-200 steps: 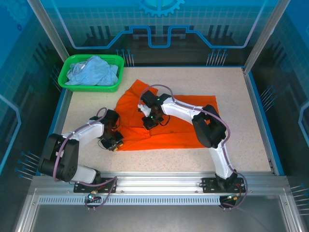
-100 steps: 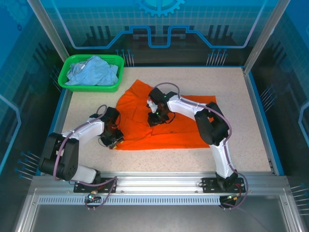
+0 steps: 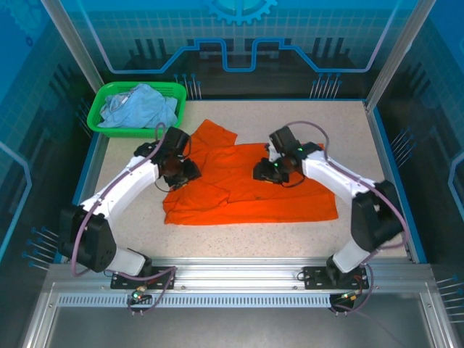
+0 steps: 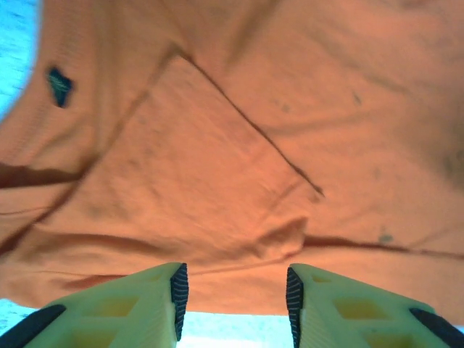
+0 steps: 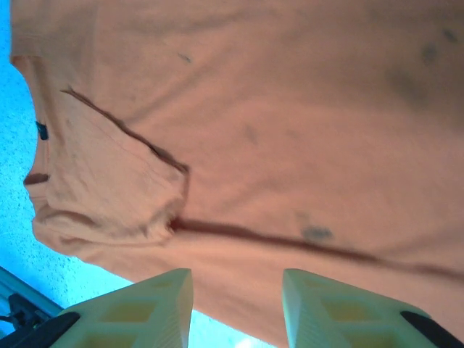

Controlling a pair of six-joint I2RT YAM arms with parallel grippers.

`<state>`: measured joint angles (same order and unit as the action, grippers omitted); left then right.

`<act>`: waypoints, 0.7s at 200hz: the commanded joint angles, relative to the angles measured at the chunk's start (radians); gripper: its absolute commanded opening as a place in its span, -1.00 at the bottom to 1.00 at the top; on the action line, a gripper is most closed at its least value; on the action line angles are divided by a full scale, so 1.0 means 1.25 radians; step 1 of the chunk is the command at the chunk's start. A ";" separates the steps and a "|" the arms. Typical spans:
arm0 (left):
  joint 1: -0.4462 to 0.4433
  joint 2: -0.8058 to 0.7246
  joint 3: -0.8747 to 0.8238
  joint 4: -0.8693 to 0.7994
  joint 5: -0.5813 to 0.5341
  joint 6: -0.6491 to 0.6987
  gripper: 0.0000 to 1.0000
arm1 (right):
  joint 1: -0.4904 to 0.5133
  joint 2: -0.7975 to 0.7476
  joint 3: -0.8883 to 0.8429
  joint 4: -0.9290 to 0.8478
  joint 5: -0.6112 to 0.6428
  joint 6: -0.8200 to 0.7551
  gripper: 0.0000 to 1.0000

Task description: Fold and stack the t-shirts

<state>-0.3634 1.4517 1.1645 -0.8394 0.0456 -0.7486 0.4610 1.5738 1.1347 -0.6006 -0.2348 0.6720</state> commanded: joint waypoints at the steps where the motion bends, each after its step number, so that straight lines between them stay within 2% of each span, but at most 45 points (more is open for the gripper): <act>1: -0.056 0.058 -0.039 0.015 0.059 0.017 -0.19 | -0.060 -0.083 -0.146 0.009 0.014 0.109 -0.27; 27: -0.082 0.102 -0.097 0.069 0.044 -0.012 -0.23 | -0.130 -0.156 -0.282 0.032 0.023 0.154 -0.33; 57: -0.081 0.142 -0.139 0.055 -0.066 -0.021 -0.26 | -0.214 -0.177 -0.375 0.051 0.042 0.191 -0.40; 74: -0.081 0.146 -0.174 0.063 -0.097 -0.037 -0.25 | -0.249 -0.191 -0.421 0.053 0.063 0.221 -0.37; 140: -0.062 0.099 -0.309 0.068 -0.114 -0.111 -0.24 | -0.268 -0.293 -0.506 -0.060 0.132 0.327 -0.20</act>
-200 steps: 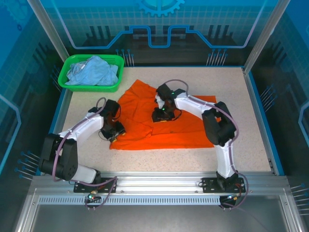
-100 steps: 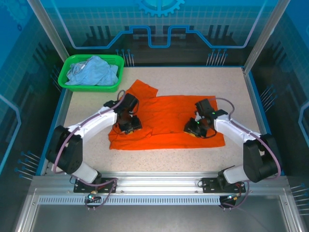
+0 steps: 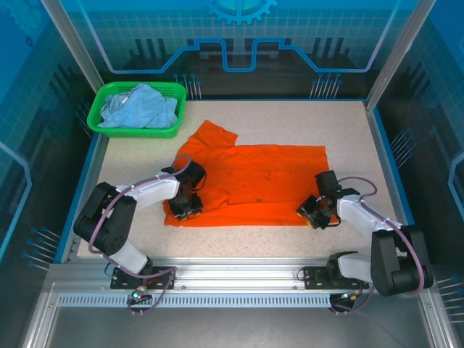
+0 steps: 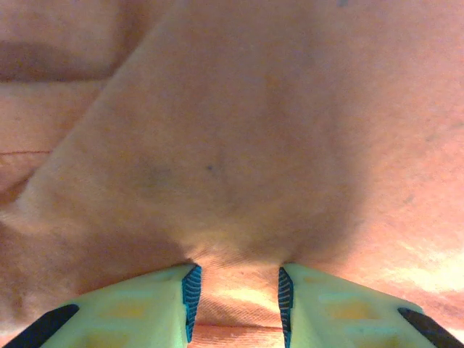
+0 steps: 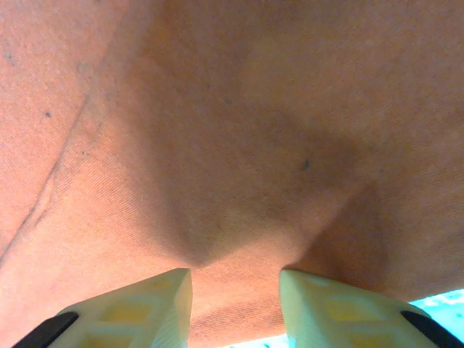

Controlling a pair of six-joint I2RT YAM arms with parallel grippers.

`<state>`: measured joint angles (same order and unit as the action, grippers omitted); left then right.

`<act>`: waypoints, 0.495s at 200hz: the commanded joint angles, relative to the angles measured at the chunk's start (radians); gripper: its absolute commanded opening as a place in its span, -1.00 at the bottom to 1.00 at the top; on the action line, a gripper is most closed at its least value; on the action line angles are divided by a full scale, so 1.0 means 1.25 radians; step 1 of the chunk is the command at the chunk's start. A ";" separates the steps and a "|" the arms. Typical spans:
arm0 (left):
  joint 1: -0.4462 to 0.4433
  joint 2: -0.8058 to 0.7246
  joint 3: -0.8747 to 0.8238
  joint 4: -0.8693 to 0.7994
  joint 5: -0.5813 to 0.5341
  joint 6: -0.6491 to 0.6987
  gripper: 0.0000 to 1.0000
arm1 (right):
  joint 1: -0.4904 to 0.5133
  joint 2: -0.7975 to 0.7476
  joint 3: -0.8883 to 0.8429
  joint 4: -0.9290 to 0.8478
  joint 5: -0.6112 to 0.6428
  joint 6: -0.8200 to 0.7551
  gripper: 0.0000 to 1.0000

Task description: Fold and stack the t-shirts

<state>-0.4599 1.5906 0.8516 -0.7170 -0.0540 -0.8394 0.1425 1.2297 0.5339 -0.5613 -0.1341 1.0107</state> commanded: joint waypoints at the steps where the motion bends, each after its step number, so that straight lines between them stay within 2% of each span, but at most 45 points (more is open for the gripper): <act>1: 0.016 -0.013 -0.060 -0.030 -0.034 -0.038 -0.23 | -0.013 -0.018 -0.026 -0.093 0.052 0.057 -0.20; 66: 0.018 -0.120 -0.136 -0.072 0.014 -0.075 -0.23 | -0.005 -0.131 -0.092 -0.164 -0.001 0.115 -0.12; 99: 0.018 -0.168 -0.143 -0.114 0.015 -0.074 -0.20 | 0.000 -0.184 -0.083 -0.210 0.009 0.127 -0.04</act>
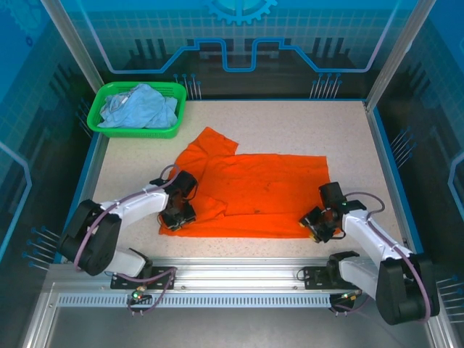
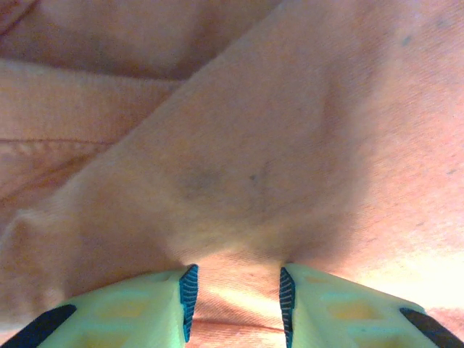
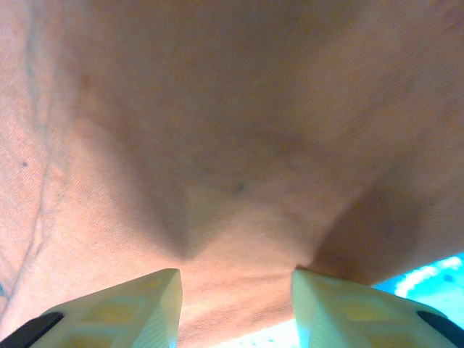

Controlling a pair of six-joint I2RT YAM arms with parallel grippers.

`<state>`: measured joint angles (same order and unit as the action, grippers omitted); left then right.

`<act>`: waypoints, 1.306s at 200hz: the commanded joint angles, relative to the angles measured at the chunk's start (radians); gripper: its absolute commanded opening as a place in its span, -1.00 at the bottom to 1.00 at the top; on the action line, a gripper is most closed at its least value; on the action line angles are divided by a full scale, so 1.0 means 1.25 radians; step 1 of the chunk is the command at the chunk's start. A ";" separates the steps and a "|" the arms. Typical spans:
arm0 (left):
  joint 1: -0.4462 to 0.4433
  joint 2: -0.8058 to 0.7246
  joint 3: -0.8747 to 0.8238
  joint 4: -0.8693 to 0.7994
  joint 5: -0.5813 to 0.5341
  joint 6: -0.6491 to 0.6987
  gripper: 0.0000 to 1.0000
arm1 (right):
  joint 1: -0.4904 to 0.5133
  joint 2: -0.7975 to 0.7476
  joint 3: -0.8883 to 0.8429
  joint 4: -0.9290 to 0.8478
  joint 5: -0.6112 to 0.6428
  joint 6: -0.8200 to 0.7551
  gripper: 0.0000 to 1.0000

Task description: Fold and stack the t-shirts

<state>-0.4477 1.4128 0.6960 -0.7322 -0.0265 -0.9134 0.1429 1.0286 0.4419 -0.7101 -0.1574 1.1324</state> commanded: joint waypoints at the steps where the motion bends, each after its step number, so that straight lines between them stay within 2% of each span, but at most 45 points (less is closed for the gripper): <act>1: 0.009 -0.027 -0.018 -0.103 -0.007 -0.015 -0.20 | -0.001 -0.024 -0.009 -0.092 0.028 0.030 -0.04; 20: 0.008 -0.048 -0.005 -0.128 0.002 -0.023 -0.17 | 0.000 -0.044 0.002 -0.125 0.029 0.039 0.01; 35: 0.010 -0.065 0.033 -0.159 0.000 -0.019 -0.05 | 0.001 -0.061 0.035 -0.166 0.033 0.038 0.11; 52: 0.019 -0.070 0.141 -0.208 -0.037 0.021 0.11 | 0.004 -0.082 0.116 -0.214 0.076 0.019 0.26; 71: 0.051 -0.044 0.295 -0.222 -0.063 0.091 0.29 | 0.002 -0.075 0.220 -0.230 0.140 -0.024 0.33; 95: 0.079 0.066 0.516 -0.203 -0.074 0.186 0.53 | -0.014 0.033 0.370 -0.221 0.169 -0.120 0.41; 124: 0.081 0.250 0.775 -0.172 -0.094 0.282 0.97 | -0.068 0.224 0.550 -0.206 0.161 -0.244 0.45; 151: 0.083 0.440 0.995 -0.174 -0.131 0.347 0.97 | -0.149 0.379 0.659 -0.171 0.223 -0.296 0.47; 176: 0.089 0.661 1.279 -0.260 -0.181 0.397 0.98 | -0.191 0.505 0.698 -0.061 0.230 -0.314 0.44; 187: 0.097 0.768 1.437 -0.334 -0.220 0.393 0.97 | -0.195 0.582 0.756 -0.077 0.235 -0.336 0.43; 203: 0.118 0.892 1.615 -0.390 -0.207 0.378 0.87 | -0.199 0.696 0.860 -0.120 0.196 -0.368 0.35; 222: 0.141 0.932 1.599 -0.295 -0.184 0.388 0.80 | -0.199 0.776 0.946 -0.147 0.181 -0.377 0.31; 240: 0.162 0.939 1.542 -0.206 -0.159 0.397 0.76 | -0.196 0.791 0.969 -0.147 0.194 -0.381 0.30; 261: 0.181 0.975 1.555 -0.161 -0.130 0.420 0.72 | -0.186 0.808 0.979 -0.153 0.182 -0.375 0.28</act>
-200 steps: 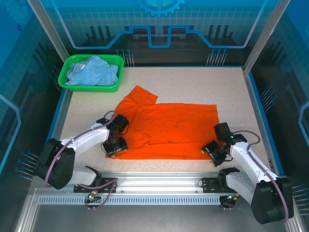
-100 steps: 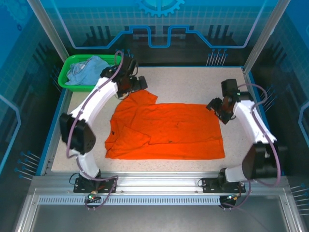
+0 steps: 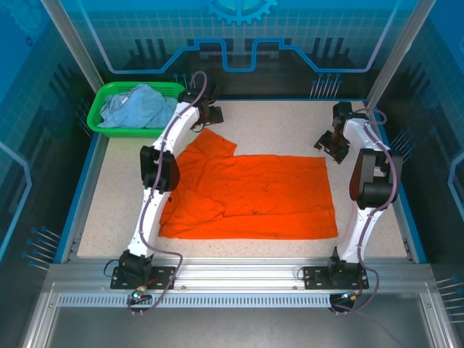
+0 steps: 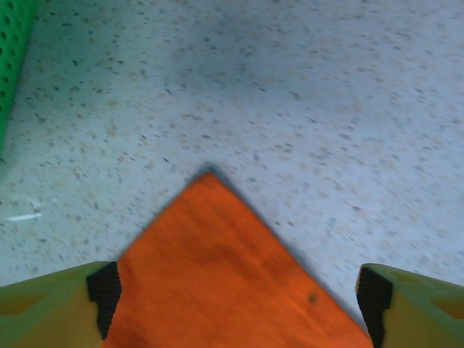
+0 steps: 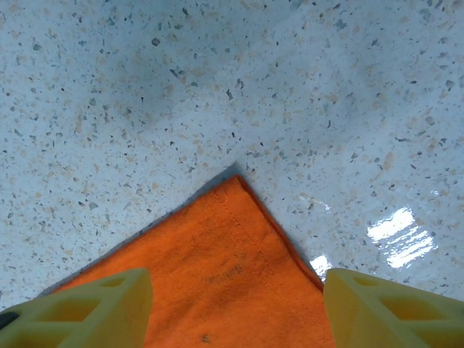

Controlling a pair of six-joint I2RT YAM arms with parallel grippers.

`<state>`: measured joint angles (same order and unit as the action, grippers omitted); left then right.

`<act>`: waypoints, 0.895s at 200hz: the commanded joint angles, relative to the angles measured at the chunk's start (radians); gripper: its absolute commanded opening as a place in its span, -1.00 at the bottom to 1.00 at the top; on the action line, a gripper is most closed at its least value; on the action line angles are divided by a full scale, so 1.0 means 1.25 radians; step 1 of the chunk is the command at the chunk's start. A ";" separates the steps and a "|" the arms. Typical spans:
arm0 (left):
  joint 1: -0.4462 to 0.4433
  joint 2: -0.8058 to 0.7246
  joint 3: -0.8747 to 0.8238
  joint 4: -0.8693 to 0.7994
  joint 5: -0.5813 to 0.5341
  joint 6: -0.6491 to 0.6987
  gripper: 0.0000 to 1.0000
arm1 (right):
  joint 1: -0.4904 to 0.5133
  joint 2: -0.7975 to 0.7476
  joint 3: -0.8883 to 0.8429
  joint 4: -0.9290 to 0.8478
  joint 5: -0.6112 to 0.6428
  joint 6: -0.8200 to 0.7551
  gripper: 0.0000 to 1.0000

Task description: Fold and stack the t-shirts

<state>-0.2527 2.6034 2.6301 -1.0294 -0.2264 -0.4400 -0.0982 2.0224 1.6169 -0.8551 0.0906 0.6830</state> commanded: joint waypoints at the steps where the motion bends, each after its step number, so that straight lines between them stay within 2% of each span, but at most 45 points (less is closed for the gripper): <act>1: 0.025 0.025 0.009 0.080 0.030 0.042 0.72 | 0.007 0.013 0.040 -0.038 -0.016 -0.016 0.29; 43: 0.022 0.086 0.035 0.161 0.075 0.070 0.62 | 0.012 0.037 0.047 -0.036 -0.007 -0.029 0.28; 89: 0.016 0.126 0.060 0.162 0.083 0.063 0.53 | 0.008 0.047 0.050 -0.018 -0.026 -0.044 0.28; 101: 0.014 0.127 0.059 0.152 0.071 0.071 0.49 | 0.007 0.050 0.049 -0.016 -0.031 -0.044 0.28; 143: -0.019 0.135 0.053 0.102 -0.053 0.121 0.45 | 0.004 0.053 0.031 0.007 -0.054 -0.045 0.28; 179: -0.021 0.150 0.054 0.085 -0.036 0.111 0.40 | -0.011 0.054 0.020 0.018 -0.073 -0.043 0.27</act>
<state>-0.2718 2.7560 2.6629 -0.8783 -0.2428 -0.3286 -0.0929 2.0689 1.6577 -0.8402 0.0326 0.6449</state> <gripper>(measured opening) 0.707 0.637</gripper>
